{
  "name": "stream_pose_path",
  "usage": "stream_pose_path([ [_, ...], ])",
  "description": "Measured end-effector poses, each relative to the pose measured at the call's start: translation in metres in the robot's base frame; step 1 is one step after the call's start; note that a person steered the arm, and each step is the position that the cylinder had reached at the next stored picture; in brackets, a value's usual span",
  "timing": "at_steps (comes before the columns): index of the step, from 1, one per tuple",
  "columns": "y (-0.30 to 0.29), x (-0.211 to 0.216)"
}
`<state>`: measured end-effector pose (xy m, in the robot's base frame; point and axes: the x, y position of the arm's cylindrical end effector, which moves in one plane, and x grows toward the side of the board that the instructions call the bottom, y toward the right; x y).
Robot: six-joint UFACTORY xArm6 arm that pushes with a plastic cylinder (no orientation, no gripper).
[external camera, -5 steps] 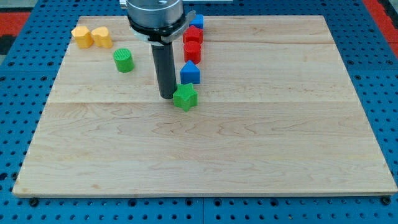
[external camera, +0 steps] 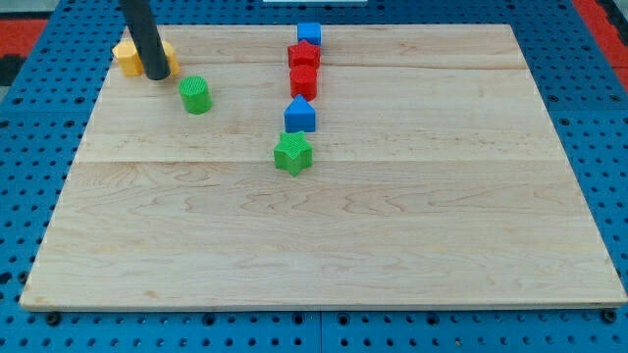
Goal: Move the green circle diagonal to the bottom left of the triangle
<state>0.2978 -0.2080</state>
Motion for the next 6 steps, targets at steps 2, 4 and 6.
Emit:
stream_pose_path([
  [2, 0.015, 0.045],
  [4, 0.093, 0.046],
  [6, 0.063, 0.146],
])
